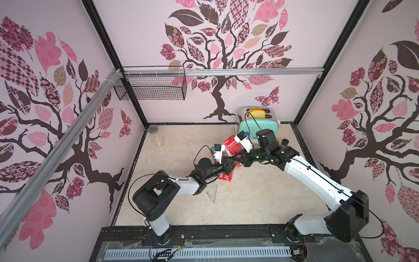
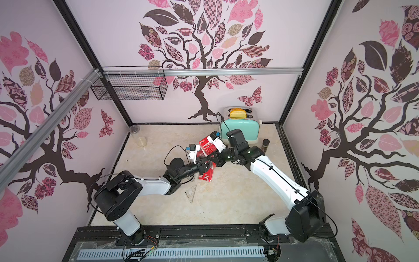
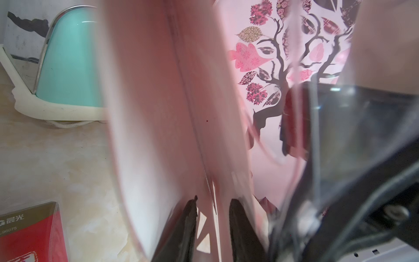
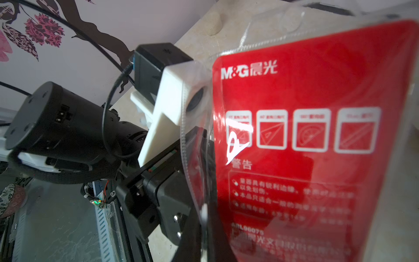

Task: Open the ruler set and take out the ruler
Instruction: Take out the ruler from the ruler set bag.

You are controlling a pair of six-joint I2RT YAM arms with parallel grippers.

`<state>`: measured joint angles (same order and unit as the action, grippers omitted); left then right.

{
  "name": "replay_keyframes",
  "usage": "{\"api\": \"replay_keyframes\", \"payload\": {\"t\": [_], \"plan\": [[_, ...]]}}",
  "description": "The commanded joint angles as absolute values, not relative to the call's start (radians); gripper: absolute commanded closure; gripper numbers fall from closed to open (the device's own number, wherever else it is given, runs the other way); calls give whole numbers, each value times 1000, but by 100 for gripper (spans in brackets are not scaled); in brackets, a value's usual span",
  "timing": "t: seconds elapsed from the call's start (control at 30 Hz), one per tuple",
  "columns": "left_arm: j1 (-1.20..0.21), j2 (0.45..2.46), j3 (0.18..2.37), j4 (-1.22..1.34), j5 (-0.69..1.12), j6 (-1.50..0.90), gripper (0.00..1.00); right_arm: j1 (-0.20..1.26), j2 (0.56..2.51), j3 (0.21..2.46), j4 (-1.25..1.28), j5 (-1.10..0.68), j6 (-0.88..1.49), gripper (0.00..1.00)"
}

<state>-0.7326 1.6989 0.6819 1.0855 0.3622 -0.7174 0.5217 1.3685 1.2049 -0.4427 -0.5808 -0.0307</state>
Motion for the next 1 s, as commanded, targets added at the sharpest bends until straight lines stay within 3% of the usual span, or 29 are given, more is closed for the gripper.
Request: {"api": "replay_keyframes", "payload": {"t": [0.0, 0.3, 0.5, 0.8, 0.97], "plan": [[-726, 1679, 675, 1180, 326, -737, 71, 548, 1355, 1184, -456, -667, -31, 100], [-726, 1657, 708, 1132, 324, -698, 70, 584, 1383, 1143, -427, -703, -11, 100], [-727, 1664, 708, 1137, 328, -694, 83, 603, 1393, 1138, -412, -701, -3, 100], [-727, 1647, 688, 1132, 386, -676, 67, 604, 1393, 1177, -416, -672, -15, 100], [-726, 1678, 693, 1169, 452, -651, 69, 604, 1405, 1215, -415, -703, -15, 100]]}}
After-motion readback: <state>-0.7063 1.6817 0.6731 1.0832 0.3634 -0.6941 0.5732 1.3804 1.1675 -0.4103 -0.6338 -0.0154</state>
